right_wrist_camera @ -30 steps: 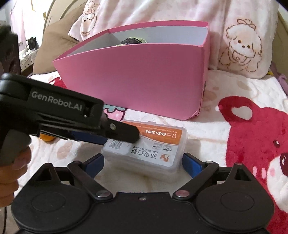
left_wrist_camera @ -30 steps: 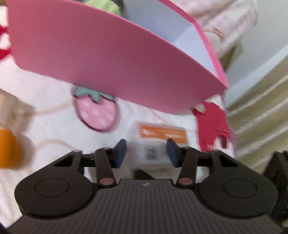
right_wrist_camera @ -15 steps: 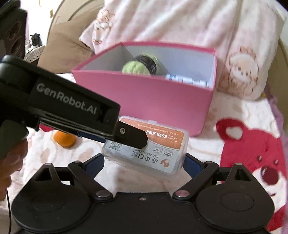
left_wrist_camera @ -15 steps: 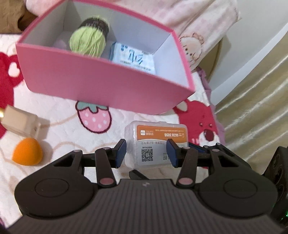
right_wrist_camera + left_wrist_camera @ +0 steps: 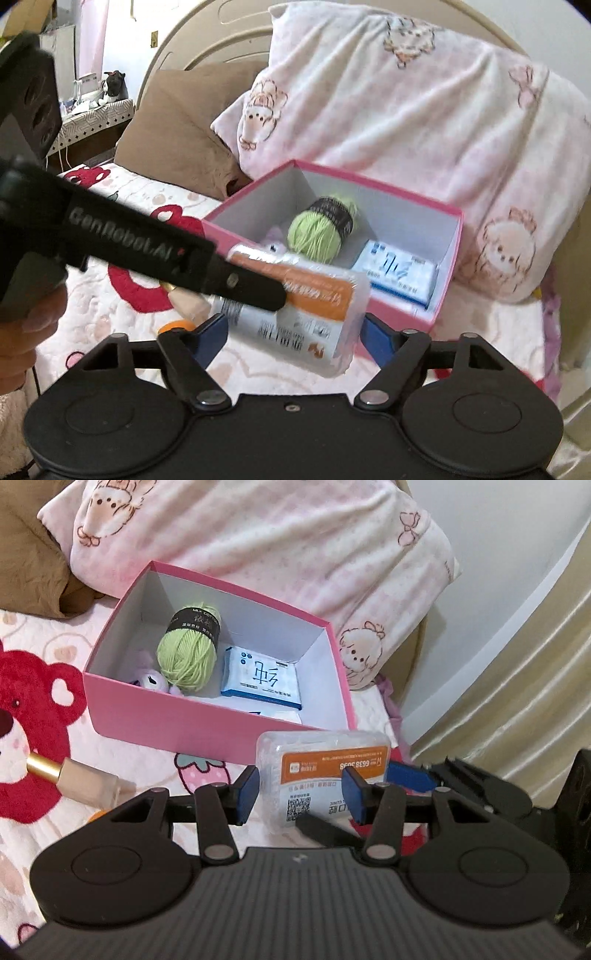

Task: Organize objects
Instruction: 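Lift the clear box with the left tool and lower it into the pink box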

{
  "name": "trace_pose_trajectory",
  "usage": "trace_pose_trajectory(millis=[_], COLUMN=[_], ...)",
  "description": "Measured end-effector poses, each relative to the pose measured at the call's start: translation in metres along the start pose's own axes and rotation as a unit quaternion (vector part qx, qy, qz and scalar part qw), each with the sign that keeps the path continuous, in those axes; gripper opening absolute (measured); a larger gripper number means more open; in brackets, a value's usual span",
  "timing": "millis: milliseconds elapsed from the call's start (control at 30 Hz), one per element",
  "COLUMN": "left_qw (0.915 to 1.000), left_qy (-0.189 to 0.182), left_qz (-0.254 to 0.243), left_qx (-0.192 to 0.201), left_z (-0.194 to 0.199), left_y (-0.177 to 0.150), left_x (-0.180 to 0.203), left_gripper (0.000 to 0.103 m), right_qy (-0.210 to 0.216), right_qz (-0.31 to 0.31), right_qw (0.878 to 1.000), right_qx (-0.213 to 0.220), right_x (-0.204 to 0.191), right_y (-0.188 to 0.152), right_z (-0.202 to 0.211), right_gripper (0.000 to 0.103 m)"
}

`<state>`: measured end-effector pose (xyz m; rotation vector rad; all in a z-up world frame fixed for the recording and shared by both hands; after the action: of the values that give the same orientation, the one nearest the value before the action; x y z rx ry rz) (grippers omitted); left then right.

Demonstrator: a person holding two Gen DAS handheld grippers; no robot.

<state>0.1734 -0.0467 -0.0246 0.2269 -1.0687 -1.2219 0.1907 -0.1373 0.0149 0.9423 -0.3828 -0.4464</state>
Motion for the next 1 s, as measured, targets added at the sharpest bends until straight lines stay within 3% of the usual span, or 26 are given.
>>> trace_pose_trajectory(millis=[333, 567, 1000], left_qw=[0.9998, 0.9997, 0.9977], left_qy=[0.005, 0.018, 0.02], left_qz=[0.009, 0.011, 0.064], left_qx=[0.015, 0.015, -0.012], left_z=[-0.01, -0.051, -0.147], left_y=[0.046, 0.097, 0.118], left_x=[0.002, -0.012, -0.052], left_gripper=[0.048, 0.048, 0.048], right_qy=[0.001, 0.021, -0.006], right_qz=[0.015, -0.033, -0.058], right_qw=[1.0, 0.997, 0.991], right_qx=[-0.011, -0.06, -0.12], right_x=[0.02, 0.057, 0.1], right_y=[0.049, 0.081, 0.07], right_z=[-0.014, -0.063, -0.15], right_gripper=[0.07, 0.062, 0.057])
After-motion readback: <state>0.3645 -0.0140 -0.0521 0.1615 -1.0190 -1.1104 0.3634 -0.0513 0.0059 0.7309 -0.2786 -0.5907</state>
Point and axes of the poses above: each gripper's, at about its wrist camera, not at the fingertips, and z roughly against the way its jaws point, x to its right, y to its top, the point moved 6 cm from there along -z, roughly the way its jaws point, and after that the axes turned 7 degrees about x, right-handed, at the moved point
